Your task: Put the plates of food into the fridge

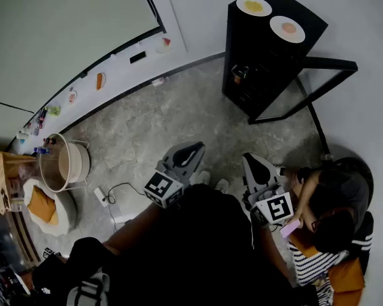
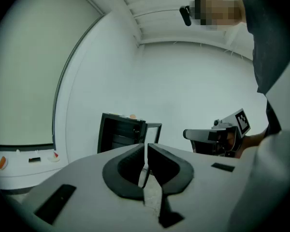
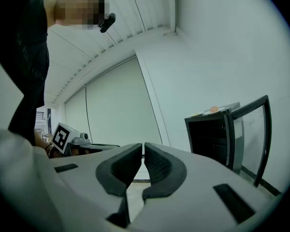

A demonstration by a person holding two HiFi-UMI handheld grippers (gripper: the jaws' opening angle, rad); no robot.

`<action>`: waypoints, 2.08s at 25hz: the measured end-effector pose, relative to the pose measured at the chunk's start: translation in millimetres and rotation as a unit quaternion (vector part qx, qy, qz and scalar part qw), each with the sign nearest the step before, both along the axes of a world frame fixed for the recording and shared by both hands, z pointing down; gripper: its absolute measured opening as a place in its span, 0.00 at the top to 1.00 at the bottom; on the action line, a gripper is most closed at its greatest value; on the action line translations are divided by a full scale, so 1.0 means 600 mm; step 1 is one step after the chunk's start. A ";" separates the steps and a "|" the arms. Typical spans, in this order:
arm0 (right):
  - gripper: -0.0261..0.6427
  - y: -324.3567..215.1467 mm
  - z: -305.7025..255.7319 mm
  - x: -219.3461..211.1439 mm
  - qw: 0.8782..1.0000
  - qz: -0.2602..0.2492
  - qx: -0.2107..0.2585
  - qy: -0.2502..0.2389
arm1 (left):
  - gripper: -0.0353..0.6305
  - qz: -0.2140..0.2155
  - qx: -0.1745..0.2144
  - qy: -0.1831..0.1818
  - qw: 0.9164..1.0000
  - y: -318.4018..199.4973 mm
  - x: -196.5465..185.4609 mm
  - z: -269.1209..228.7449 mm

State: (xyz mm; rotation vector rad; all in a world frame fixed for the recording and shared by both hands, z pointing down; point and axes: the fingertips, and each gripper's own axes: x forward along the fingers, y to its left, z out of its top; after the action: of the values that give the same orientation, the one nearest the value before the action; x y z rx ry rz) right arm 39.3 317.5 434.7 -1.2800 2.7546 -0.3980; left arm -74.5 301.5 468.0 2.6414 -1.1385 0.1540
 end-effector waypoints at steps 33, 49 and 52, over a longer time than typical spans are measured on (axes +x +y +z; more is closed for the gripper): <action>0.91 0.006 0.030 0.125 0.999 0.001 0.018 -0.043 | 0.89 -0.005 0.023 -0.003 1.000 -0.015 0.102 -0.017; 0.91 -0.107 0.073 0.088 0.999 0.013 -0.026 -0.038 | 0.89 -0.004 0.013 0.024 1.000 -0.151 0.059 0.004; 0.91 -0.151 0.076 0.079 0.998 0.019 -0.037 -0.043 | 0.89 -0.001 0.005 0.025 1.000 -0.194 0.048 0.009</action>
State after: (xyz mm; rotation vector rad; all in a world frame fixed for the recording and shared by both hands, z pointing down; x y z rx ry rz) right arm 86.4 227.1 480.4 -1.2954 2.6637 -0.5449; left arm -45.4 185.2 473.4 2.6373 -1.1282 0.0806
